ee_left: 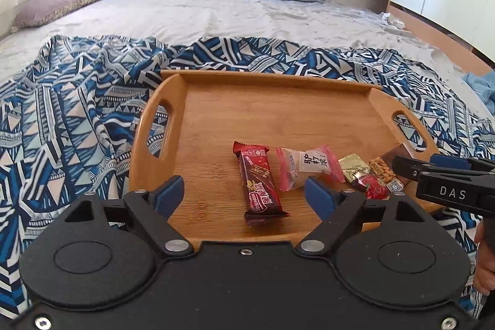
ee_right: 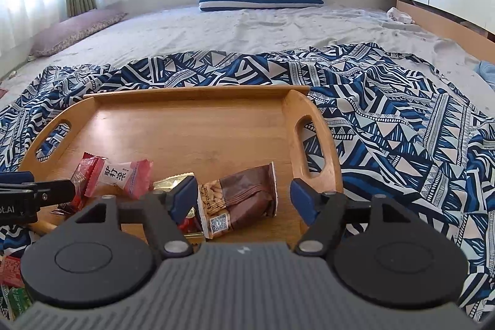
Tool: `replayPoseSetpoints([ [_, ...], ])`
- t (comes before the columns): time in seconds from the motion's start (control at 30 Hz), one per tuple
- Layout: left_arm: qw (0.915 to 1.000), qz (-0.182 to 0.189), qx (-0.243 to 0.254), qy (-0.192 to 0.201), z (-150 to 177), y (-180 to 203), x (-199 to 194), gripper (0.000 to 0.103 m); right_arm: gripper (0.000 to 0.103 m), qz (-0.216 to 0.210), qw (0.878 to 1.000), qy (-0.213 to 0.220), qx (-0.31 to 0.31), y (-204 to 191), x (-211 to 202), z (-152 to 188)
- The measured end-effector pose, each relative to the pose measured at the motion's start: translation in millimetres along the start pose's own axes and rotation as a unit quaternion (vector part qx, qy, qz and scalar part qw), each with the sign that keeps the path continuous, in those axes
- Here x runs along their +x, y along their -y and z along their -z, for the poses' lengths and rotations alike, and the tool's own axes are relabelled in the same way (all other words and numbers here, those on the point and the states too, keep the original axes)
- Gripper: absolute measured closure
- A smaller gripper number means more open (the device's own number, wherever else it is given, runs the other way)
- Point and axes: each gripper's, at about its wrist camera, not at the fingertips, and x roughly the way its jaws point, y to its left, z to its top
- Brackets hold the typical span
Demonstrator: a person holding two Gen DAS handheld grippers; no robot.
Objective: Organize snacks
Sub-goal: 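Withdraw both open tools from the tray, then grasp the red nut bag with left tool while right tool grasps the clear plastic packet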
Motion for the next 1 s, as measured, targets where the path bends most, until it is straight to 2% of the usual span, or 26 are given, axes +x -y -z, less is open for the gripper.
replayPoseSetpoints([
  [0.43,0.9994,0.016,0.004,0.031,22.9,0.5,-62.3,0.009,0.014,0.008,0.999,0.031,-0.014,-4.5,-49.5,23.0],
  [0.77,0.999,0.021,-0.004,0.039,60.4,-6.6,-103.1,0.007,0.008,0.011,0.998,0.055,-0.033,-13.4,-87.6,49.8],
  [1.0,0.9991,0.008,-0.016,0.039,85.3,-17.9,-118.5,0.007,0.004,0.017,0.996,0.065,-0.058,-20.9,-106.6,75.3],
])
